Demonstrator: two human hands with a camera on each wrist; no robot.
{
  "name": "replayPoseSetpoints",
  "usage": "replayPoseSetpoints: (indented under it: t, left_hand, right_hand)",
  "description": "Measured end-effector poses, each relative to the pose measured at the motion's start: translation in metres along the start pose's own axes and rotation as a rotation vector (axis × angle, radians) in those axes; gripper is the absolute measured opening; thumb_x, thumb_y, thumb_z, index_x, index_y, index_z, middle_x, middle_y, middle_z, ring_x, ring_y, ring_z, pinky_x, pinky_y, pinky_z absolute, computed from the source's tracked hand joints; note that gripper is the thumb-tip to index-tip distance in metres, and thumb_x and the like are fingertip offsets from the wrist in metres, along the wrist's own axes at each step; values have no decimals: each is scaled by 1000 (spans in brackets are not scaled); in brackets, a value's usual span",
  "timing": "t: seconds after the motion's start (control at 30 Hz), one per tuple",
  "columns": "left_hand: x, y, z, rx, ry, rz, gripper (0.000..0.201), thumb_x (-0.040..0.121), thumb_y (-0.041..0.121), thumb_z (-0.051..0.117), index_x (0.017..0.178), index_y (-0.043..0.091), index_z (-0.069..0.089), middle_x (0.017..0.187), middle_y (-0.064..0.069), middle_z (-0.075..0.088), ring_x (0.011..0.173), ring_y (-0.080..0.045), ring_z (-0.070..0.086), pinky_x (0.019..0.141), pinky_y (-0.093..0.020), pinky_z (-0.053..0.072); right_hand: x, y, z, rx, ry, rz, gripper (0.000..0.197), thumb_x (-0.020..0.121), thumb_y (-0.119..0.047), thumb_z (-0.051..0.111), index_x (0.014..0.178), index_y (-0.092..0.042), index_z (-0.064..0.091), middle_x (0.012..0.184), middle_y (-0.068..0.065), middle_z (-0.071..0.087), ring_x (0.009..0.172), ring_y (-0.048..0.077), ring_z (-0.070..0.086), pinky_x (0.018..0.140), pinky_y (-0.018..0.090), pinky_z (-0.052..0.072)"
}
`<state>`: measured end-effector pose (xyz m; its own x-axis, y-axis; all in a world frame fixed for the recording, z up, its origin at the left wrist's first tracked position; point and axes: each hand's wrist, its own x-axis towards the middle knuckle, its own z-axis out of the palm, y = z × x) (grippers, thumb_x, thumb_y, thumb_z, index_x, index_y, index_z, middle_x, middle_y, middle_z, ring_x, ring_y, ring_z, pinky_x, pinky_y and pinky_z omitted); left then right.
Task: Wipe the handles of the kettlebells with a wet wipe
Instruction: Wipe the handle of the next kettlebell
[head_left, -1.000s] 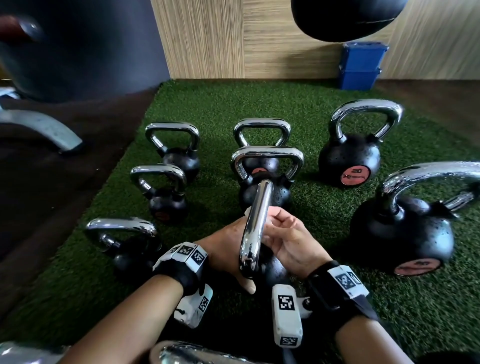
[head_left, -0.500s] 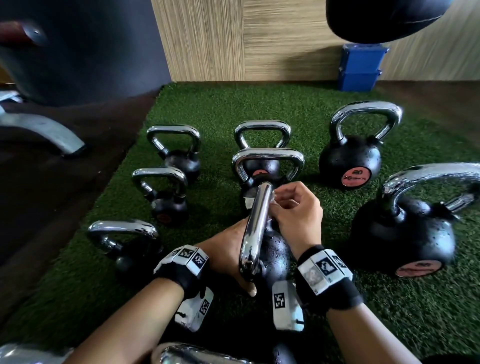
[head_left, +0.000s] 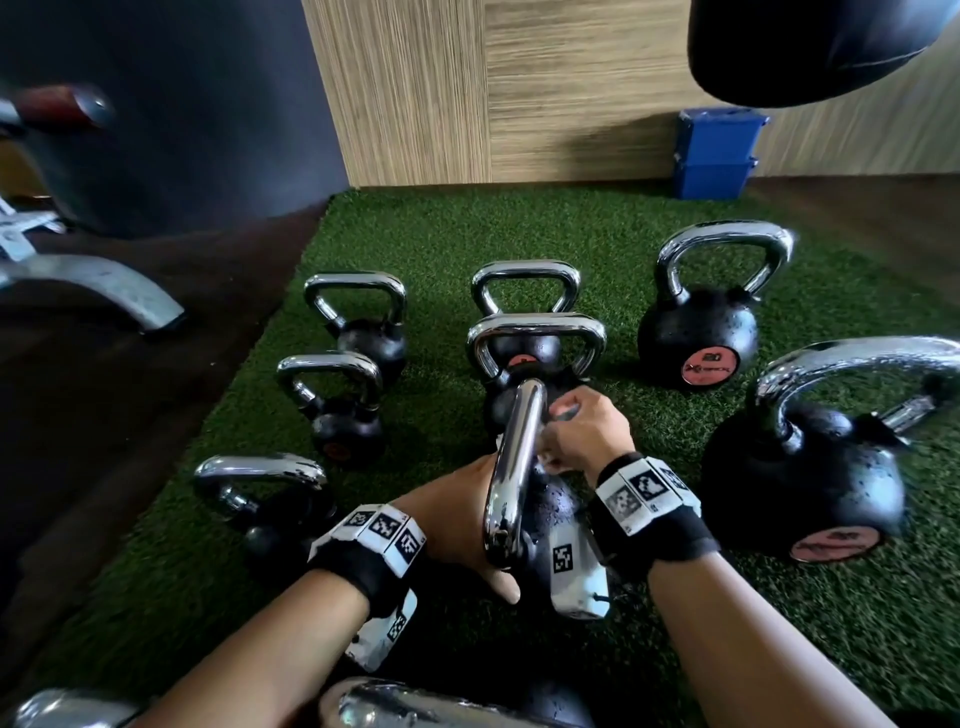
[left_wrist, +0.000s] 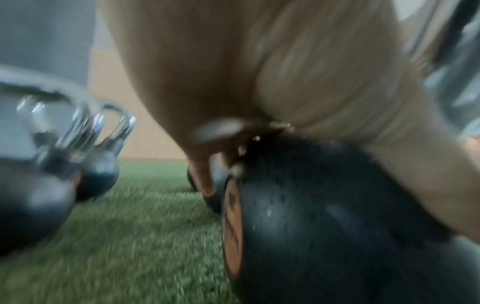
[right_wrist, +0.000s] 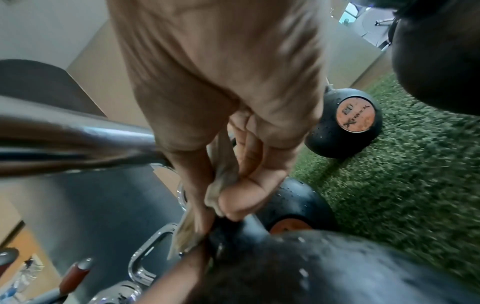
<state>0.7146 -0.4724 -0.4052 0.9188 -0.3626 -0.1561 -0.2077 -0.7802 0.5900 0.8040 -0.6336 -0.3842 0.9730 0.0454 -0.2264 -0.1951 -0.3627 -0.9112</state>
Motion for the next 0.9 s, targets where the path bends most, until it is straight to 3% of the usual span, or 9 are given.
replayPoseSetpoints:
  t: [0.13, 0.2, 0.27, 0.33, 0.4, 0.47, 0.57, 0.77, 0.9]
  left_hand:
    - [-16, 4, -19, 92, -109, -113, 107, 66, 20, 95, 153, 31, 33, 147, 10, 51, 127, 2, 47, 102, -9, 34]
    - [-29, 8, -38, 94, -119, -188, 77, 86, 16, 77, 151, 36, 40, 141, 11, 60, 121, -1, 57, 101, -14, 41]
    - [-41, 21, -59, -39, -36, -214, 46, 99, 13, 62, 142, 28, 56, 133, 4, 69, 124, -13, 63, 109, -24, 45]
    - [-51, 41, -74, -118, 22, -202, 32, 100, 44, 60, 127, 31, 70, 119, 5, 76, 112, -13, 70, 103, -29, 51]
    - [-56, 65, -79, 38, -25, -208, 70, 72, 92, 53, 121, 45, 69, 112, 16, 75, 102, -4, 69, 96, -32, 53]
    - [-54, 85, -75, 374, -16, -257, 97, 45, 109, 47, 112, 42, 70, 98, 15, 74, 89, -10, 69, 82, -37, 58]
    - [-46, 99, -64, 573, 93, -317, 89, 45, 100, 58, 98, 30, 70, 88, 2, 70, 81, -24, 69, 71, -37, 58]
    - [-40, 100, -65, 504, 92, -375, 61, 54, 71, 81, 90, 23, 70, 91, 1, 72, 83, -24, 70, 67, -31, 51]
    - [-41, 99, -75, 614, 79, -304, 61, 59, 57, 83, 114, 35, 69, 110, 2, 73, 98, -24, 71, 72, -31, 50]
  right_hand:
    - [-8, 3, -1, 19, -130, 46, 42, 65, 10, 75, 100, -7, 60, 69, 11, 71, 49, 22, 65, 57, 41, 63]
    - [-10, 2, -9, -163, -102, -140, 43, 69, 1, 77, 106, -16, 63, 76, 3, 69, 53, 13, 66, 59, 29, 61]
    - [-14, -2, -21, -367, -74, -382, 55, 72, -9, 76, 122, -29, 65, 75, -7, 65, 60, 0, 59, 61, 18, 53]
    - [-19, -12, -32, -427, -130, -543, 68, 73, -11, 73, 135, -36, 60, 78, -9, 66, 64, 3, 59, 64, 6, 44]
    - [-22, -24, -37, -490, -189, -661, 69, 75, -4, 68, 136, -34, 60, 104, -7, 73, 83, 12, 68, 76, -2, 40]
    - [-23, -36, -36, -591, -200, -729, 59, 78, -1, 63, 129, -29, 67, 121, -2, 71, 108, 18, 67, 91, 5, 39]
    - [-28, -46, -33, -722, -154, -679, 45, 81, -11, 62, 118, -36, 72, 113, 1, 73, 106, 22, 67, 92, 18, 44]
    - [-51, -58, -36, -847, -102, -590, 25, 83, -32, 63, 106, -40, 70, 103, 5, 72, 99, 29, 67, 86, 27, 50]
    - [-66, -56, -55, -893, -58, -505, 22, 84, -25, 61, 101, -30, 73, 97, 6, 70, 94, 30, 69, 83, 31, 57]
